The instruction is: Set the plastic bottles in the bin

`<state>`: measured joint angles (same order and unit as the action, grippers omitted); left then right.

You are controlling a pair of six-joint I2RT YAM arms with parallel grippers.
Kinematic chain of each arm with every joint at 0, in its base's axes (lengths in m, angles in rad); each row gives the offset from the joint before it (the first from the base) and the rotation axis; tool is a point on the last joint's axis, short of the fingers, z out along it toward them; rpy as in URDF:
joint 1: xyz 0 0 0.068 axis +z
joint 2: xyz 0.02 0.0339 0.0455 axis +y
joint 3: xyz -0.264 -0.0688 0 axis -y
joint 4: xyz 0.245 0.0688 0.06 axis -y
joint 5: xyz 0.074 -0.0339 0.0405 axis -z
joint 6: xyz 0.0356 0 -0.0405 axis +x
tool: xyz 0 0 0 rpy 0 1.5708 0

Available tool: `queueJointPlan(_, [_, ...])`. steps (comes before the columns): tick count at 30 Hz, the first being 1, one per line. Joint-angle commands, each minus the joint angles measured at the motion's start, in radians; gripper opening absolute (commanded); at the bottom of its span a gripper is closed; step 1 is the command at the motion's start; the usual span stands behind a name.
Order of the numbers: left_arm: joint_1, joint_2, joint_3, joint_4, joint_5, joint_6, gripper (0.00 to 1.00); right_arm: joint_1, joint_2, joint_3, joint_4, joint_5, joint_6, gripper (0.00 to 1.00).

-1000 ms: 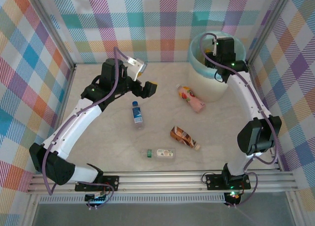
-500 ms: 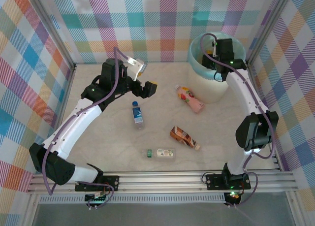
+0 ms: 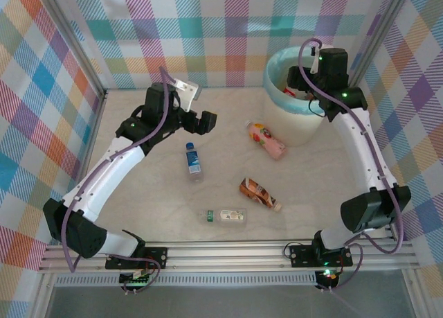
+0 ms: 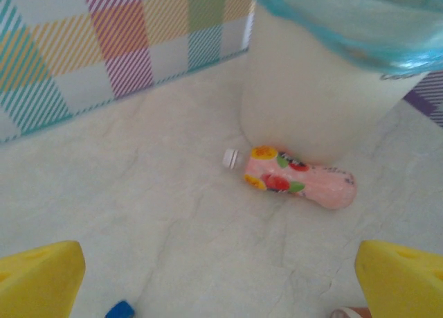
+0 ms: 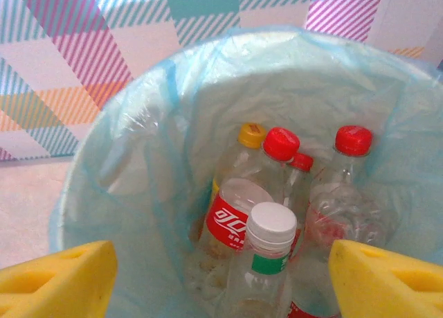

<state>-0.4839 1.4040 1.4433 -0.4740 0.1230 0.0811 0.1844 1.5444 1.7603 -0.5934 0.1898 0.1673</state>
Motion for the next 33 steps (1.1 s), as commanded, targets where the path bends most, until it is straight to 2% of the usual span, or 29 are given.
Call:
queueJointPlan(1, [-0.006, 0.034, 0.047, -0.121, -0.086, -0.084, 1.0, 0.007, -0.044, 0.003, 0.001, -0.065, 0.042, 0.79])
queueJointPlan(4, [-0.002, 0.071, 0.059, -0.219, -0.13, -0.156, 1.0, 0.017, -0.072, -0.012, 0.001, -0.123, 0.059, 0.77])
queueJointPlan(7, [0.013, 0.113, 0.05, -0.302, -0.125, -0.242, 1.0, 0.052, -0.093, -0.032, 0.004, -0.156, 0.053, 0.75])
queueJointPlan(15, [0.039, 0.203, -0.092, -0.328, -0.042, -0.396, 0.96, 0.198, -0.113, -0.085, 0.052, -0.173, -0.049, 0.75])
queueJointPlan(27, [0.059, 0.312, -0.226, -0.26, 0.01, -0.435, 0.91, 0.245, -0.092, -0.089, 0.056, -0.177, -0.069, 0.76])
queueJointPlan(33, [0.071, 0.363, -0.238, -0.224, 0.048, -0.434, 0.81, 0.247, -0.094, -0.105, 0.061, -0.175, -0.074, 0.76])
